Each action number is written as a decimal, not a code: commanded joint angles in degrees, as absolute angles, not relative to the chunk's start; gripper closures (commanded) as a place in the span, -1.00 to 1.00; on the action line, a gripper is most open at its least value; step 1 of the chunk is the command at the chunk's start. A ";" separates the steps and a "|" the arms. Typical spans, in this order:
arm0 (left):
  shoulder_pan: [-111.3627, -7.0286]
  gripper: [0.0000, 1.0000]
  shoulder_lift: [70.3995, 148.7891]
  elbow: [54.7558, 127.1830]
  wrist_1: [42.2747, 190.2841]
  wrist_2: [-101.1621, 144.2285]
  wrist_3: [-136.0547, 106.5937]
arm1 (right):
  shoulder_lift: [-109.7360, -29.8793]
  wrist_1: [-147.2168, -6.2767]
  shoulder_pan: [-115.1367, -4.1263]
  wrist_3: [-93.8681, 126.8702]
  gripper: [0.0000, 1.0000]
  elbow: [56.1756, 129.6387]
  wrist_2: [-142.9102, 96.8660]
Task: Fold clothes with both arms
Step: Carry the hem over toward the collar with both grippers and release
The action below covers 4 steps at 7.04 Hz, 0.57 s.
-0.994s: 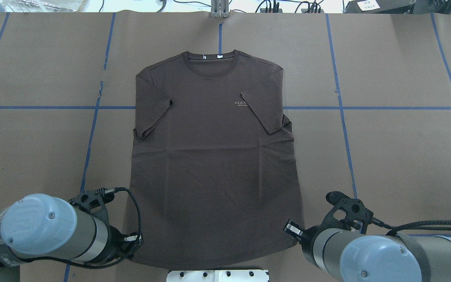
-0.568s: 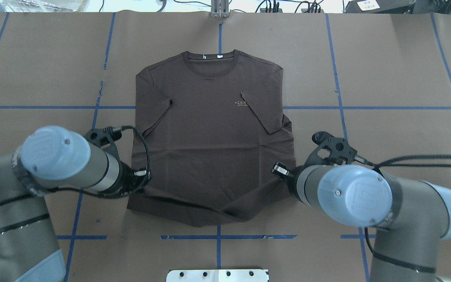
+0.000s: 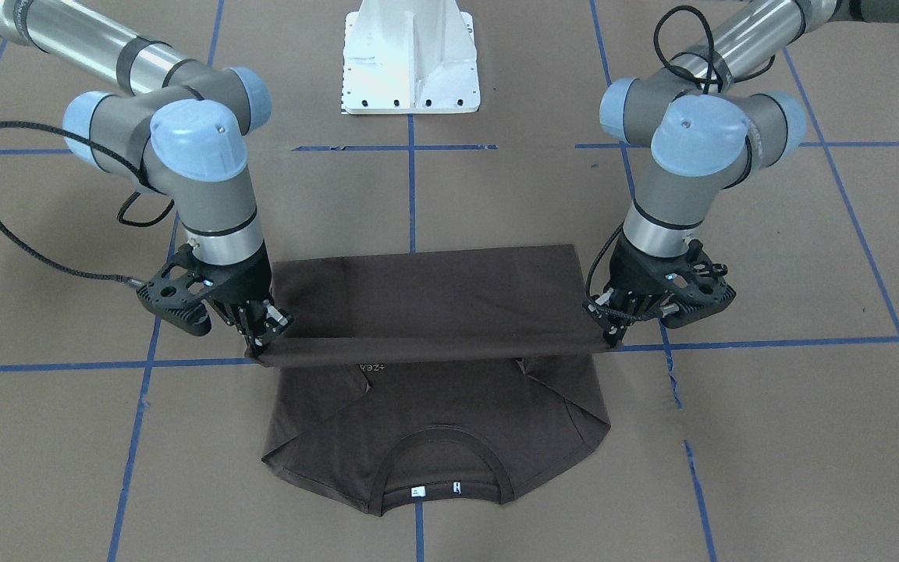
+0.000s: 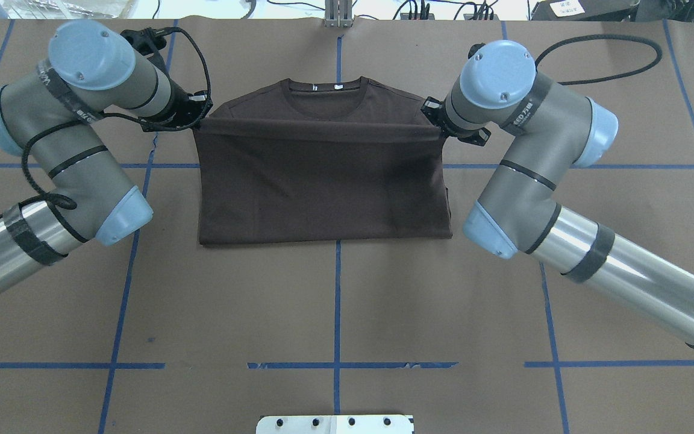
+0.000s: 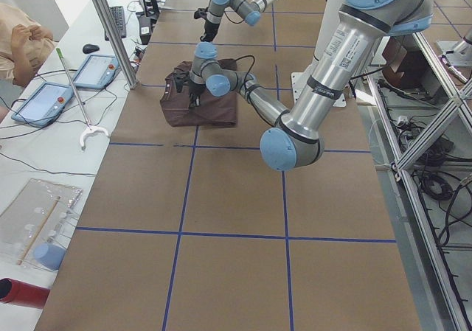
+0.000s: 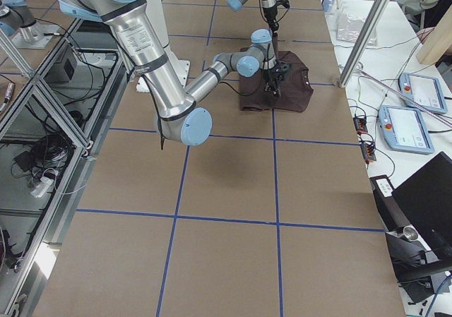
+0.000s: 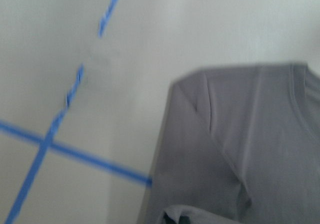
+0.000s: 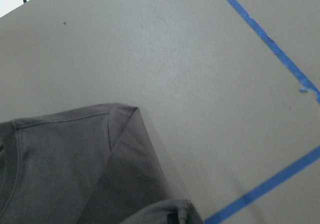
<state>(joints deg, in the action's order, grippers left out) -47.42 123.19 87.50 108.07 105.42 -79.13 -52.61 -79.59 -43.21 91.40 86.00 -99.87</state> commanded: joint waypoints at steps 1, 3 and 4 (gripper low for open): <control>-47.99 1.00 126.99 79.83 113.10 103.98 -79.01 | -46.68 -73.00 -44.91 89.91 1.00 73.96 -100.99; -47.99 1.00 129.10 74.13 116.78 102.31 -79.01 | -46.15 -70.84 -45.26 88.78 1.00 71.64 -100.99; -47.99 0.95 129.20 71.05 120.37 101.17 -78.93 | -45.19 -70.67 -45.35 87.29 1.00 69.54 -100.90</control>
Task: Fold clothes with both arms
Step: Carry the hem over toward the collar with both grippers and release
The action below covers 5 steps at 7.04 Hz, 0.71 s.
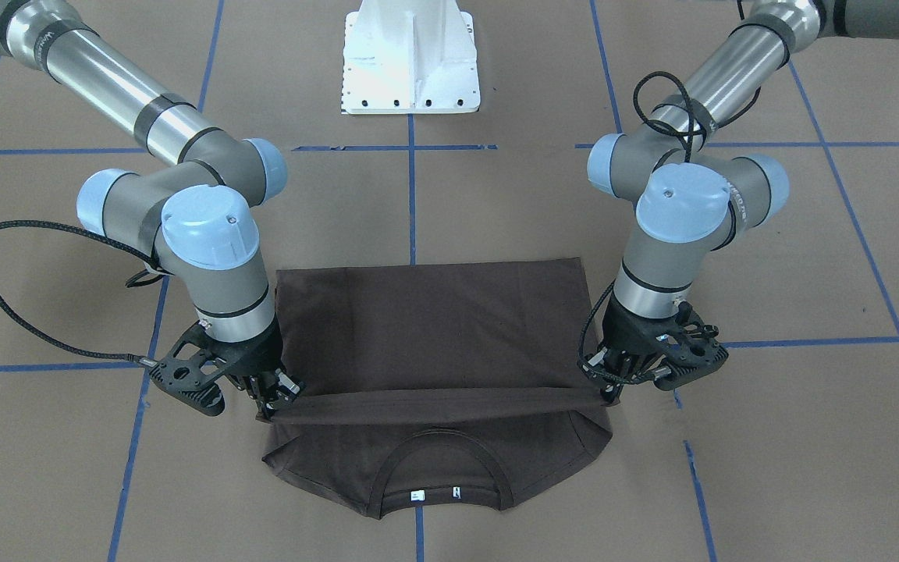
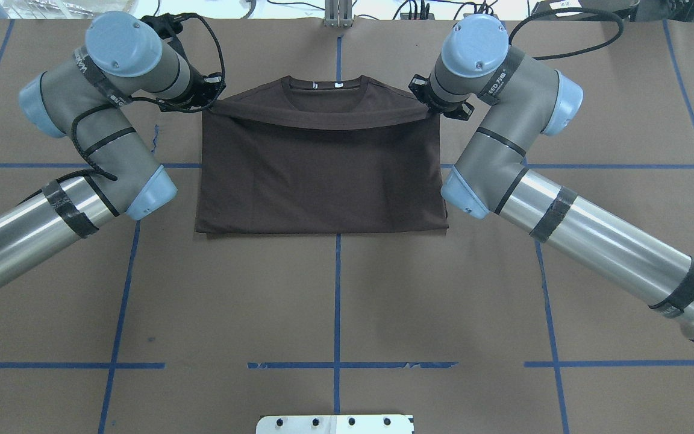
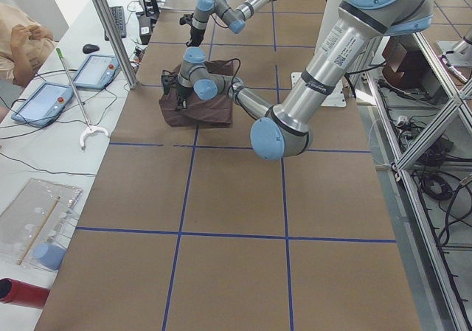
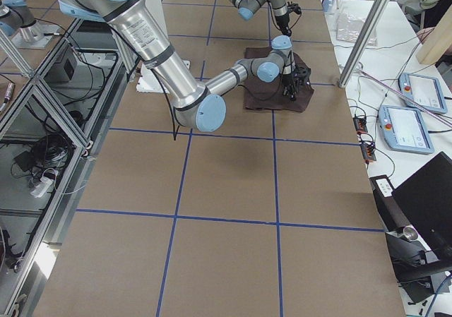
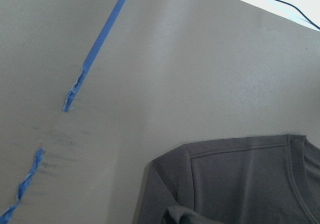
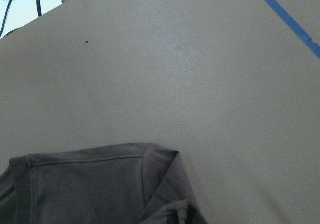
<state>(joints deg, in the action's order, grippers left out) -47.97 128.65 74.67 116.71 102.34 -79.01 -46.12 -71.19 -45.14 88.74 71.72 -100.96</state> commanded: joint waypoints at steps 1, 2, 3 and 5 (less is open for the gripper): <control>-47.99 0.56 128.85 70.75 120.84 101.16 -78.84 | -44.91 -70.49 -45.18 87.28 -0.04 68.74 -100.64; -47.99 0.39 128.33 71.45 120.59 101.25 -78.66 | -44.91 -69.97 -45.18 87.45 -0.35 69.17 -100.46; -47.90 0.17 126.32 77.37 120.24 101.51 -79.53 | -46.22 -70.57 -45.35 88.15 -0.43 74.56 -101.24; -46.94 0.06 120.43 90.13 120.84 106.92 -81.65 | -60.13 -70.23 -41.51 90.77 -0.55 92.03 -102.04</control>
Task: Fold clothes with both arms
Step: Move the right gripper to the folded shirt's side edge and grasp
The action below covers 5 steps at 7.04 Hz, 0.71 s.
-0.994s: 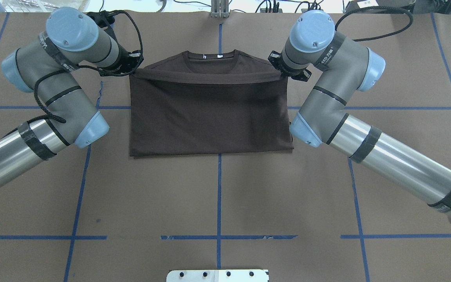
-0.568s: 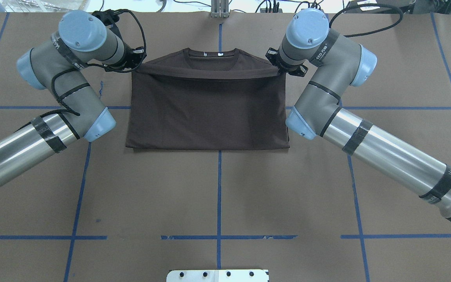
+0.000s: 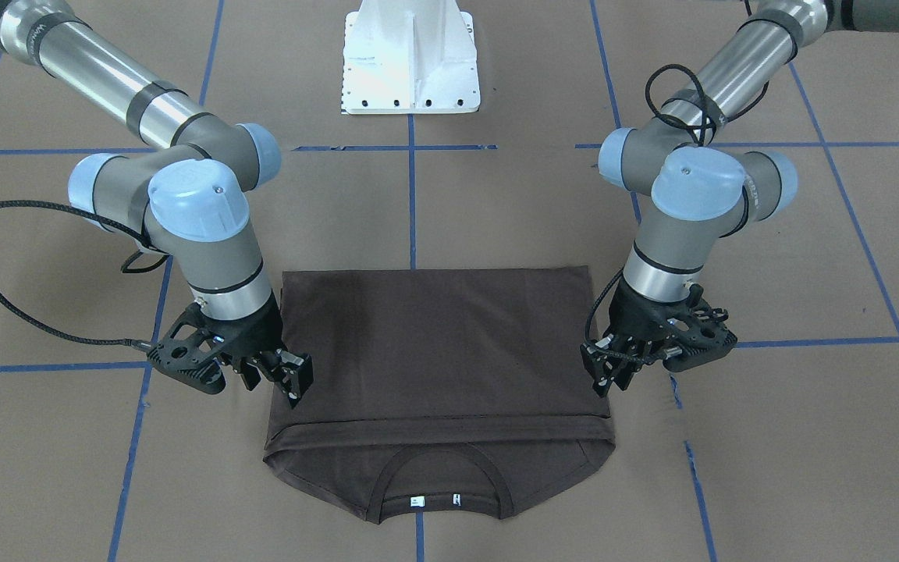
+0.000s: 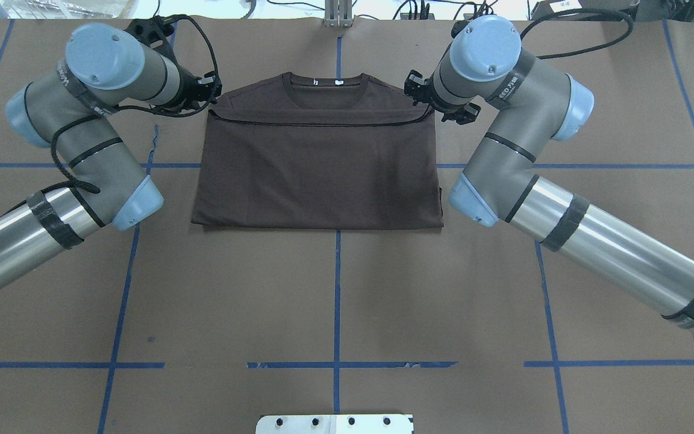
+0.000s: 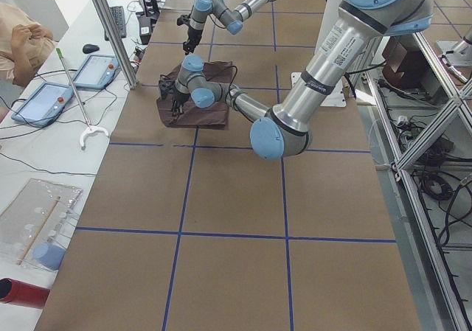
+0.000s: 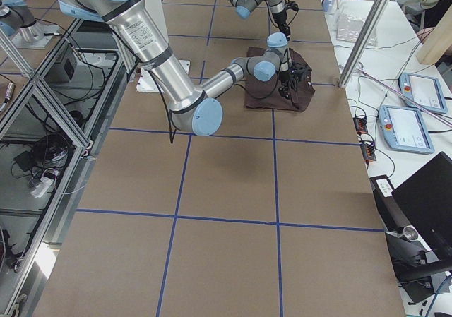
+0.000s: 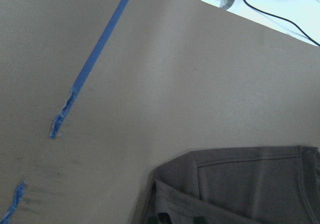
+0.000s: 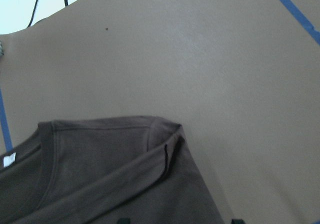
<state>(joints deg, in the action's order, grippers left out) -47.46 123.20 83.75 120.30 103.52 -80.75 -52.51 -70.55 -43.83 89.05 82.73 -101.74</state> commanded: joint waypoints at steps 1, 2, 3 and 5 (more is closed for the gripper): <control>-46.32 0.06 119.71 92.87 120.59 111.14 -81.82 | -62.81 -69.96 -39.22 95.23 -0.58 95.24 -101.69; -46.14 0.10 119.01 92.64 120.76 111.09 -81.39 | -63.89 -69.87 -37.11 99.01 -0.59 96.06 -101.60; -46.14 0.10 118.22 92.03 120.67 110.75 -79.82 | -64.07 -69.87 -35.35 104.53 -0.59 96.33 -101.60; -46.41 0.10 118.39 92.90 120.67 106.53 -79.55 | -65.03 -70.05 -33.67 107.74 -0.59 96.15 -101.43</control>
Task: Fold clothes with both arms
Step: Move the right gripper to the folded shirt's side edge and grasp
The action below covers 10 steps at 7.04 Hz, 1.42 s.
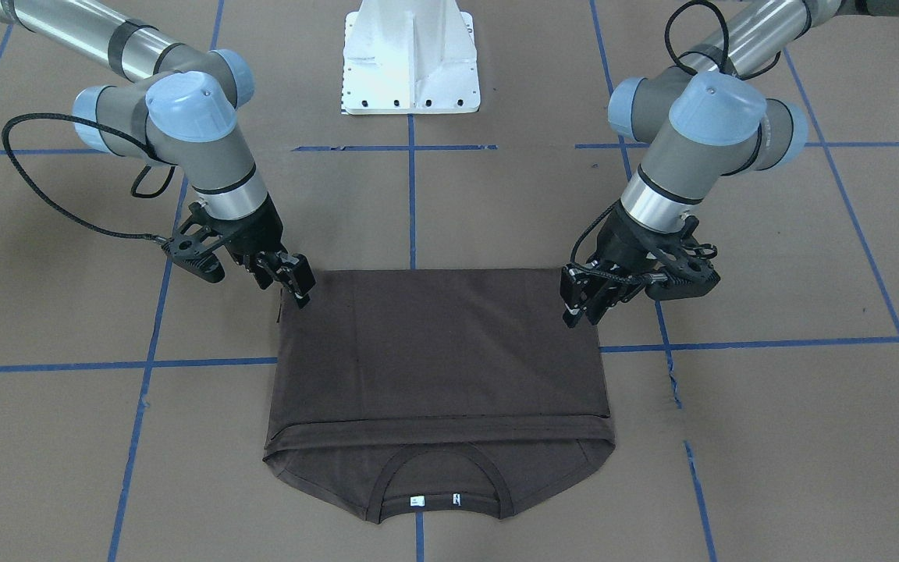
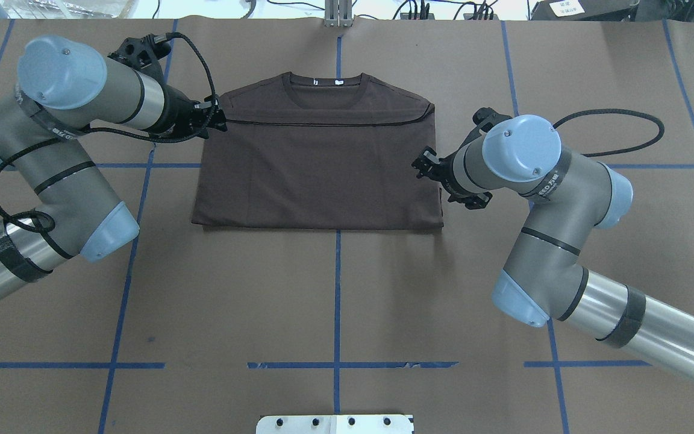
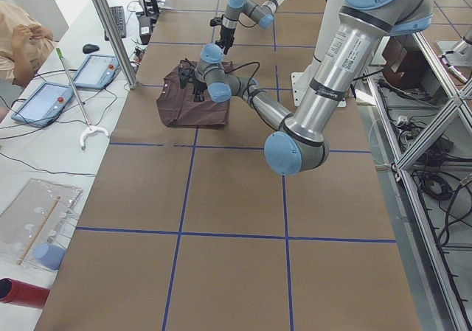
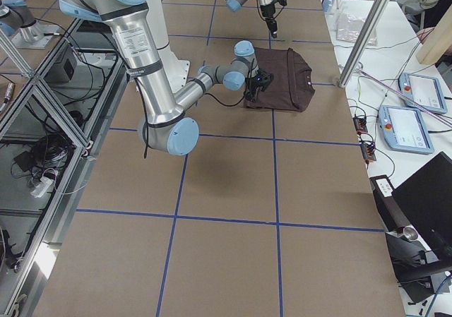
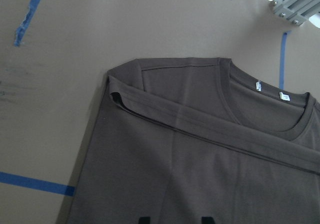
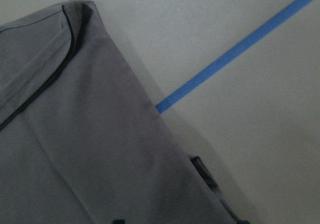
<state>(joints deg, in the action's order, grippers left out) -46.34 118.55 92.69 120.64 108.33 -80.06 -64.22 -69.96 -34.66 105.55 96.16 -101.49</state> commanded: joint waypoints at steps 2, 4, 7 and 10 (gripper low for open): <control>-46.41 0.10 118.56 93.78 120.59 106.44 -79.80 | -66.44 -69.87 -31.82 107.75 -0.61 94.93 -101.34; -46.49 0.10 118.39 95.18 120.32 105.47 -79.98 | -66.44 -69.96 -31.29 107.84 -0.54 94.57 -101.42; -46.76 0.10 118.30 95.19 120.32 105.56 -79.98 | -65.74 -69.87 -31.20 111.27 1.00 95.01 -101.95; -46.85 0.10 118.30 95.53 120.50 105.56 -79.98 | -68.53 -70.22 -31.55 111.18 1.00 101.38 -103.87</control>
